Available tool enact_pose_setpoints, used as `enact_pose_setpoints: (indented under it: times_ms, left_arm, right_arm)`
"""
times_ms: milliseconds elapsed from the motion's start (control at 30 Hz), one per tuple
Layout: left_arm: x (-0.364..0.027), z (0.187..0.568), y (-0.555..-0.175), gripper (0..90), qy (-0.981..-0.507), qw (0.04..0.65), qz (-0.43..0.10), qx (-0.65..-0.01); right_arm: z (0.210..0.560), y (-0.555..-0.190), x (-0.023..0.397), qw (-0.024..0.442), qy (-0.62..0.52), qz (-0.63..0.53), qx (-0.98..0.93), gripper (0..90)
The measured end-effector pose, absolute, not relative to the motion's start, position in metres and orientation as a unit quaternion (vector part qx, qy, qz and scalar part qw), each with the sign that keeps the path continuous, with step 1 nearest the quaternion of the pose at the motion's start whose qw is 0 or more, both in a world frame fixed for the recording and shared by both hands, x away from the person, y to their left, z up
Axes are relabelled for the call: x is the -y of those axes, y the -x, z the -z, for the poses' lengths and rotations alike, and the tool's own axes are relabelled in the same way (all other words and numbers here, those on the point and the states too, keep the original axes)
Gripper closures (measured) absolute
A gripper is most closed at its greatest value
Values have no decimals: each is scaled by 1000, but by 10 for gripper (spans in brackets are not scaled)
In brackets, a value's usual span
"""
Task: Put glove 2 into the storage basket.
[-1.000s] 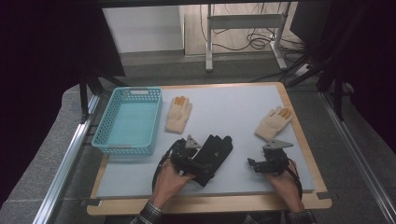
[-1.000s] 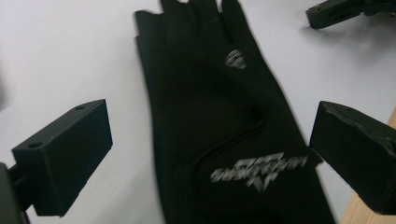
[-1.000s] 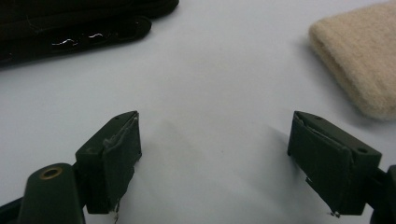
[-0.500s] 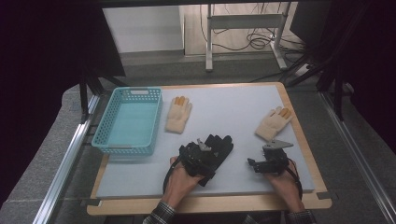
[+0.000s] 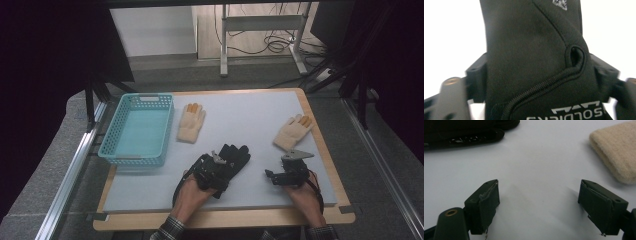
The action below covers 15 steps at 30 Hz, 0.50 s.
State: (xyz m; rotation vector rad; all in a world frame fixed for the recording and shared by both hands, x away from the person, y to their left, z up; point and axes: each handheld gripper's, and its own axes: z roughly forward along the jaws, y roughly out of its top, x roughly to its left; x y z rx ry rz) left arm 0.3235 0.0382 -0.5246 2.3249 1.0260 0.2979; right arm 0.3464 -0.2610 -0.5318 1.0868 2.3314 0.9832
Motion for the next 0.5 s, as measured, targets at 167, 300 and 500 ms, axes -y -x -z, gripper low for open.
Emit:
enact_pose_setpoints:
  times_ms: [167,300,500]
  left_arm:
    - [-43,521,-322,510,-872,281,-123,-381]
    - [-44,518,-321,604,-873,283,-126,-377]
    - [-57,513,-326,637,-861,305,-112,-391]
  right_arm:
    - [532,-346,261,194,-387,-350,-831,168]
    - [532,-346,261,194,-387,-350,-831,168]
    - [532,-346,261,194,-388,-350,-830,168]
